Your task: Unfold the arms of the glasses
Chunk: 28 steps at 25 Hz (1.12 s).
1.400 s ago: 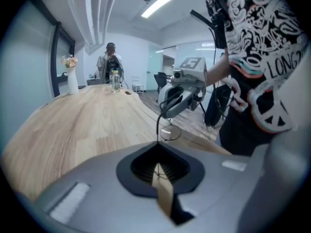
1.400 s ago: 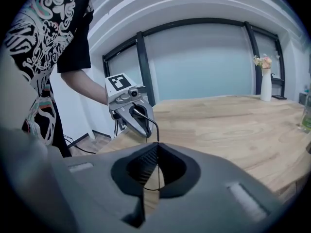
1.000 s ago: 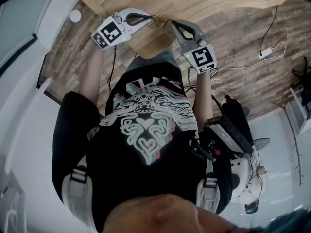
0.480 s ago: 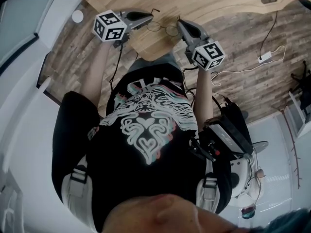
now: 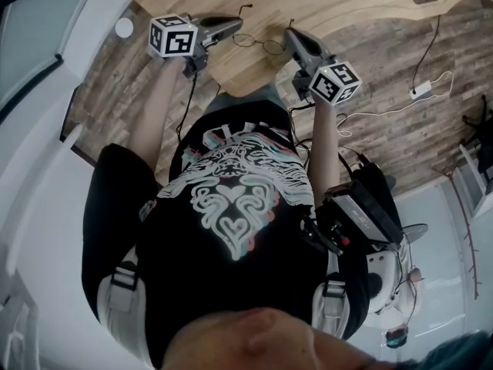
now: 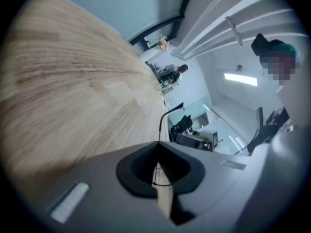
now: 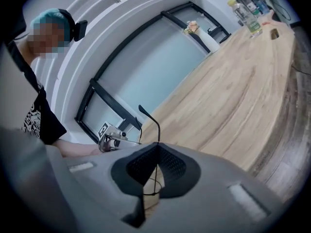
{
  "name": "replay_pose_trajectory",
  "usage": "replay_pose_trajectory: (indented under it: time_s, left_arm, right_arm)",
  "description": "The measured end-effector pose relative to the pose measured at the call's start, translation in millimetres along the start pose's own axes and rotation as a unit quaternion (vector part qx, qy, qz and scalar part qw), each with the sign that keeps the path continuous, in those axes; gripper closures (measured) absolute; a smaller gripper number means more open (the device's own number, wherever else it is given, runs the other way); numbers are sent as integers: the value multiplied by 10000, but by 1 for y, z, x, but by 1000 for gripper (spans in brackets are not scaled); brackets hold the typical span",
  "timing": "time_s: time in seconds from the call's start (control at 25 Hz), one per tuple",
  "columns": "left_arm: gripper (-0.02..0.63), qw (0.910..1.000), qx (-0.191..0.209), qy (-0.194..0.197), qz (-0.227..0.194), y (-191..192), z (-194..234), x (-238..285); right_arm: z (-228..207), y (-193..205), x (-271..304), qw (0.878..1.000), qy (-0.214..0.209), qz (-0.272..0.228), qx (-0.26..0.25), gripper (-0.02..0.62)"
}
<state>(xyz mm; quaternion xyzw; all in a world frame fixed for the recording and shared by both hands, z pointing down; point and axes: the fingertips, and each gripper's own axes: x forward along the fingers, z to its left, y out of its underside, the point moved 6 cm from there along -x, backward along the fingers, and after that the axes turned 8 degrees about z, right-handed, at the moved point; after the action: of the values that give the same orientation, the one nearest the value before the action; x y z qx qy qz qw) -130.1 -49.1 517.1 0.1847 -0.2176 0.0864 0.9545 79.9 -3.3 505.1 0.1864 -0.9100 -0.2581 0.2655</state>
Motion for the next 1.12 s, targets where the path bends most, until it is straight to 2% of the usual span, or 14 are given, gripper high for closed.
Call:
replay_pose_trajectory:
  time_s: [0.32,0.92,1.12]
  left_arm:
    - [617,9988,-445,152,-167,0,6,1]
    - [617,9984,-561,-13,-88,-2,9,5]
    - [617,9972,-722,58,-170,-3,14,4]
  right_arm:
    - [-7,1,1,9995,23,-5,299,595]
    - [-10,1,1,9995,129,9,286,595]
    - [-12,-1,5,9993,123,41,341,595]
